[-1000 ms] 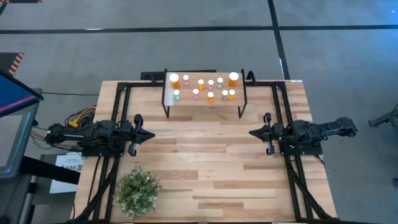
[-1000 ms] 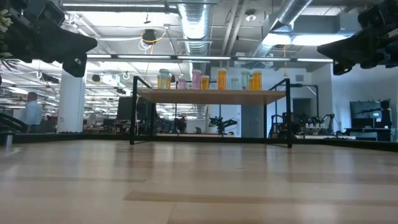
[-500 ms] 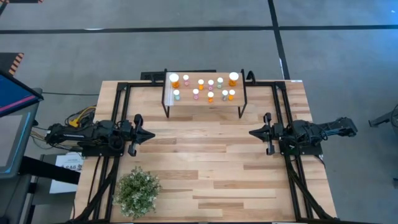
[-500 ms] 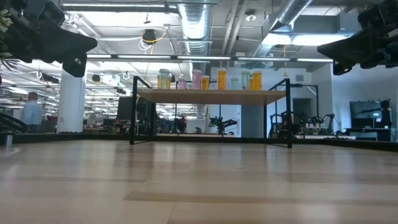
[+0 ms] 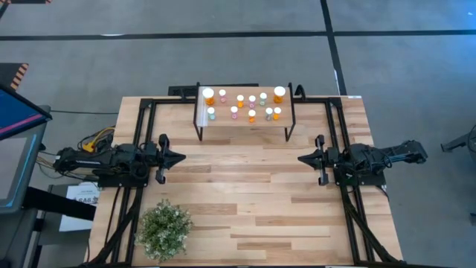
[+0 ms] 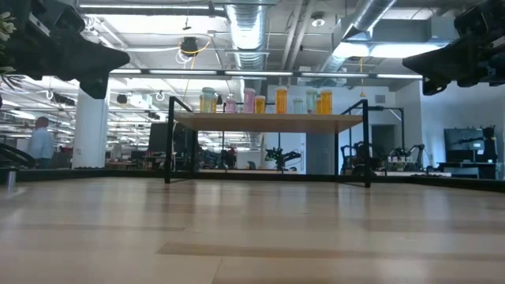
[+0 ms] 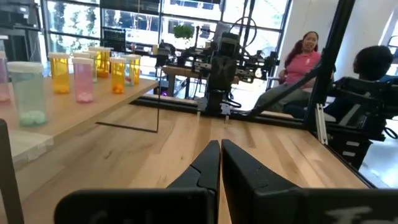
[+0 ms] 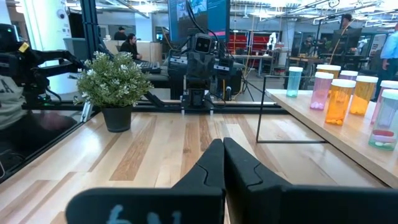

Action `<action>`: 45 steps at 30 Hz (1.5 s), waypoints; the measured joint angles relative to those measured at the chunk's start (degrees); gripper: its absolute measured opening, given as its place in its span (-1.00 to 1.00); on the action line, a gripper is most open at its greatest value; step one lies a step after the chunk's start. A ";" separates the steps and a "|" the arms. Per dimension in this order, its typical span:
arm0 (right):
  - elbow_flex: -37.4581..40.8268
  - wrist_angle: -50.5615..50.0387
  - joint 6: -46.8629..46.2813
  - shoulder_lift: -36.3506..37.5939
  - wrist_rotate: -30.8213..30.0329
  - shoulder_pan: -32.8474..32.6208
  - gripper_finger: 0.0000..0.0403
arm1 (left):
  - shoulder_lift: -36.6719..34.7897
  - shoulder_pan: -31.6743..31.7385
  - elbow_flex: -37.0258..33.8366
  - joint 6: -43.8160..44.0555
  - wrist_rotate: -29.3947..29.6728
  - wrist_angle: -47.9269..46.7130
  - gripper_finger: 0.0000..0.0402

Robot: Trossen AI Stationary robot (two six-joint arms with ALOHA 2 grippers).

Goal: Pick and place medicine bottles onto shelf by color
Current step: Return to Home Position

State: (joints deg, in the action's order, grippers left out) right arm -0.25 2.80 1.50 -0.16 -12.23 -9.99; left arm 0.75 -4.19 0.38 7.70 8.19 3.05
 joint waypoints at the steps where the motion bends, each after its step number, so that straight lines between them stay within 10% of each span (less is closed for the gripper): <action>1: 0.00 -0.01 0.00 0.00 0.00 -0.01 -0.94 | 0.00 0.00 0.00 0.07 0.00 0.00 -0.99; 45: -0.02 0.01 0.00 0.00 0.00 -0.01 -0.94 | 0.00 0.00 0.02 0.02 -0.03 0.04 -0.99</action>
